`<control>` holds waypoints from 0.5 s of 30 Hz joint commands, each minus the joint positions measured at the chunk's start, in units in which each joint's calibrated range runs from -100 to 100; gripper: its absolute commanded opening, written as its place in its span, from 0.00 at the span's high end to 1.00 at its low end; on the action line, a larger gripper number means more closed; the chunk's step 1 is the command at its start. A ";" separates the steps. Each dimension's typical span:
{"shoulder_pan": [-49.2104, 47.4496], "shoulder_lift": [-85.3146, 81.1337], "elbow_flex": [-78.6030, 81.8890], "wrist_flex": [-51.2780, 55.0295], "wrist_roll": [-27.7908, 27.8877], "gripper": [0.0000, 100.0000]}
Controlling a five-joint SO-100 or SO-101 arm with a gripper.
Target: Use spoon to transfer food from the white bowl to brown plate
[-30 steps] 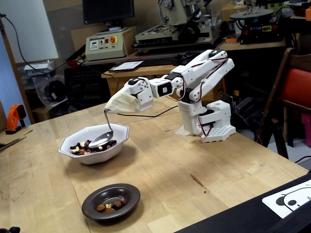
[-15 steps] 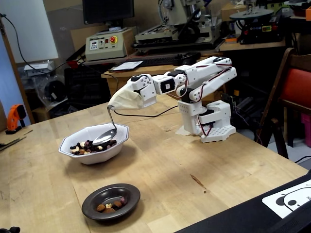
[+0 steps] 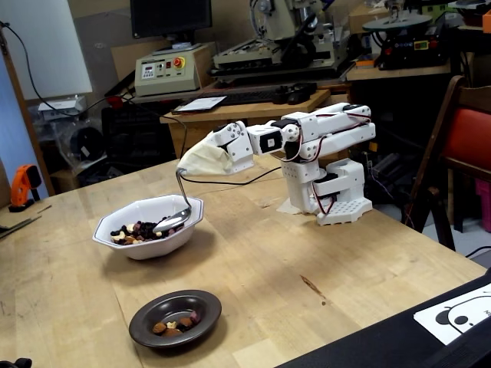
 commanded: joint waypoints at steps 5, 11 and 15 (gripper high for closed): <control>0.45 -3.09 1.18 -0.21 0.88 0.98; -0.07 -3.78 1.18 -0.45 5.47 0.98; -0.14 -3.78 1.18 -0.21 6.11 0.98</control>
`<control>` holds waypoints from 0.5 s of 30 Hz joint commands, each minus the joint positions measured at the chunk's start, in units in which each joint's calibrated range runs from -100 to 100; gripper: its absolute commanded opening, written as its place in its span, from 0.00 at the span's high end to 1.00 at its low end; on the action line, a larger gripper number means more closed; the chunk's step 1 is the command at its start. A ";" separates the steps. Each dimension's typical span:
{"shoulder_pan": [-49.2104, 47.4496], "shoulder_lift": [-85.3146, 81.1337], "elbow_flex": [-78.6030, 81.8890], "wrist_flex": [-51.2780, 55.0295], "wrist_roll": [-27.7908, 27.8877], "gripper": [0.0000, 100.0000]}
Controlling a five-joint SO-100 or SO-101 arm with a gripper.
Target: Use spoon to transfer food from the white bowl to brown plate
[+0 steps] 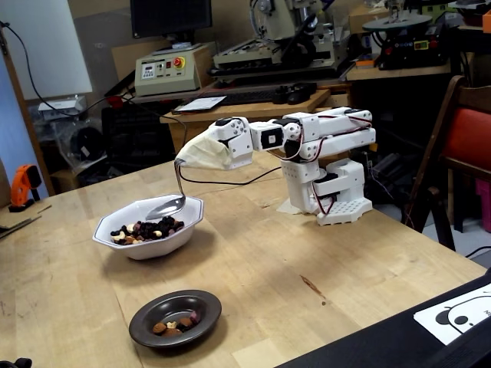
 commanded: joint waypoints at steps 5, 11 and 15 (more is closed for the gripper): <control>-0.07 -0.26 0.25 -0.77 0.59 0.98; -0.07 -0.26 0.25 -0.77 0.59 0.98; -0.07 -0.26 0.25 -0.21 0.59 0.98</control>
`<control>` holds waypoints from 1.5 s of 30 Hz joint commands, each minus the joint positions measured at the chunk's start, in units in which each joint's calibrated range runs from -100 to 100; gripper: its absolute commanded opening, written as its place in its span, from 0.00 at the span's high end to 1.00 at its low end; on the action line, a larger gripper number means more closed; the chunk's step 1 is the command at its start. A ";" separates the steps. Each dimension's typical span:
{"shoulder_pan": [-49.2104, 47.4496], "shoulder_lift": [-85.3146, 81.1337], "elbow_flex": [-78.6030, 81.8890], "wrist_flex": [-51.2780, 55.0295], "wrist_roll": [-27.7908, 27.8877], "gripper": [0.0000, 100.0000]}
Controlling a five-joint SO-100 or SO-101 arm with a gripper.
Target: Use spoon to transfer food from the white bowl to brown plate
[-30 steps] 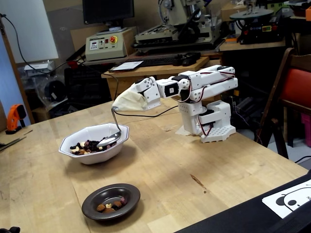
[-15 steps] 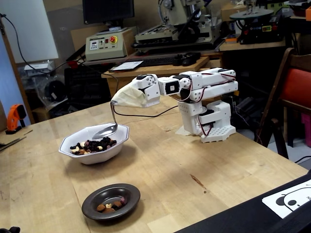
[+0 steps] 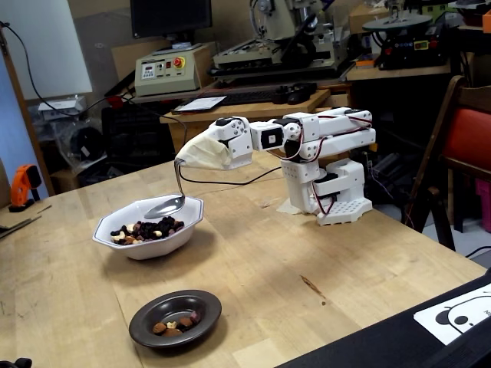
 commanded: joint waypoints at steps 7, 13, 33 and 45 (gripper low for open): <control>-0.07 -0.60 0.25 -0.13 0.05 0.98; -0.07 -0.17 0.25 -0.13 0.05 0.98; 0.00 2.74 0.25 15.76 0.10 0.98; -0.07 2.74 0.25 15.76 0.10 0.98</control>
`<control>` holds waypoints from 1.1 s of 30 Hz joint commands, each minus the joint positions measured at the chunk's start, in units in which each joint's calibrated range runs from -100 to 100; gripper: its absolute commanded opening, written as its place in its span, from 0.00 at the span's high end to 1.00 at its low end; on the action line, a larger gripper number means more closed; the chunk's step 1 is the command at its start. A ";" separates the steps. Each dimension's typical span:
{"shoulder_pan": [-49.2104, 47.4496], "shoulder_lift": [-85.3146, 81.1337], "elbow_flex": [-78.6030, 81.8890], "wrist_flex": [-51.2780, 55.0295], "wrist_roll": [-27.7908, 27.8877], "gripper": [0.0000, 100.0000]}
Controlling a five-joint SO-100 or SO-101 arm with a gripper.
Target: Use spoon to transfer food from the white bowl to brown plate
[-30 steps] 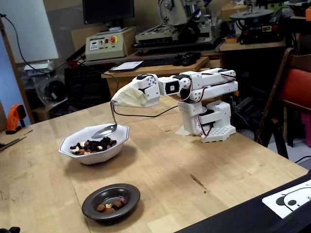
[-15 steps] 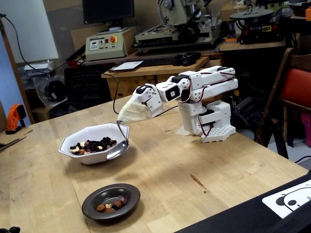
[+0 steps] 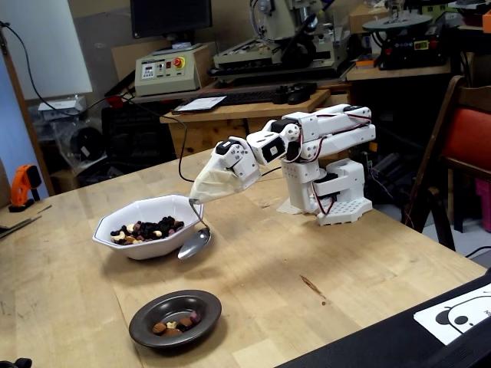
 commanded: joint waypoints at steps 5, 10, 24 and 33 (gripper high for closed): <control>-0.07 -0.01 0.25 -0.22 0.10 0.98; 0.37 -0.01 0.25 -0.22 0.10 0.98; 0.23 -0.01 0.25 -0.22 0.10 0.98; 0.30 -0.01 0.25 -0.14 0.44 0.98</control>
